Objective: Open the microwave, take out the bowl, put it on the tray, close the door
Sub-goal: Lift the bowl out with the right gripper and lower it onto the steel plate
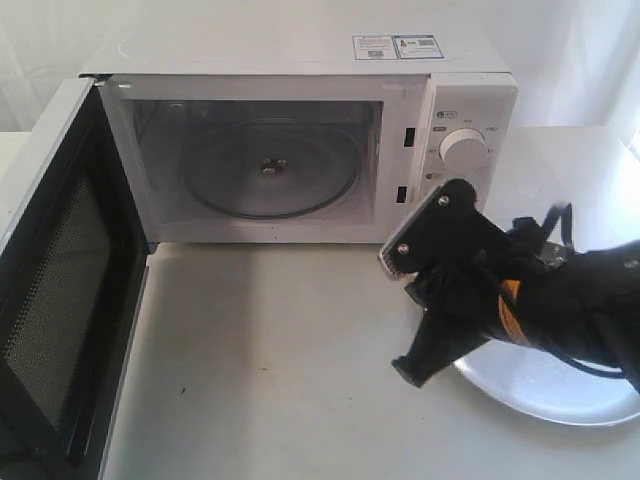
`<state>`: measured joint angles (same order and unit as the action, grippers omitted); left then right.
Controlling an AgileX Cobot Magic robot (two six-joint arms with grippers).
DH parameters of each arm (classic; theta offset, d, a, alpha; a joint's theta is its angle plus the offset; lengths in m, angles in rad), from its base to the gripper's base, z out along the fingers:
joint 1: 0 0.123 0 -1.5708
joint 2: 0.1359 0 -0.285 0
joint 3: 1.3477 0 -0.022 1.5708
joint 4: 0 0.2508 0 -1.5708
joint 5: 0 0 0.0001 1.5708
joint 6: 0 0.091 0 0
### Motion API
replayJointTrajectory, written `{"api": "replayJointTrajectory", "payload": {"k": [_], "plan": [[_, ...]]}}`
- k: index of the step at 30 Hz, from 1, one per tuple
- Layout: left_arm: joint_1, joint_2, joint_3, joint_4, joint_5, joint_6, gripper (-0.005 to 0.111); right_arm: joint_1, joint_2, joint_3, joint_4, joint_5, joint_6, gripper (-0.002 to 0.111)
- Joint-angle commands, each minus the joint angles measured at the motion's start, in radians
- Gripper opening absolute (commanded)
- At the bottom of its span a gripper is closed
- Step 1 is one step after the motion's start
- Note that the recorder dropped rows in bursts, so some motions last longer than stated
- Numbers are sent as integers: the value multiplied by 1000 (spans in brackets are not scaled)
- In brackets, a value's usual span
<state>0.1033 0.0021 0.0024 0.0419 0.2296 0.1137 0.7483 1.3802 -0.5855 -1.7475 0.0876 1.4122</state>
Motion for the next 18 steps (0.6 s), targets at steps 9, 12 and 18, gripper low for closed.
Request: {"api": "replayJointTrajectory", "payload": {"k": [9, 12, 18], "plan": [[-7, -2, -2, -7, 2, -4, 0, -5, -28, 87, 102, 505, -44, 0], [-7, -2, -2, -7, 2, -4, 0, -5, -26, 87, 104, 460, -44, 0], [-7, -2, -2, -7, 2, -4, 0, -5, 33, 87, 89, 352, -44, 1]]}}
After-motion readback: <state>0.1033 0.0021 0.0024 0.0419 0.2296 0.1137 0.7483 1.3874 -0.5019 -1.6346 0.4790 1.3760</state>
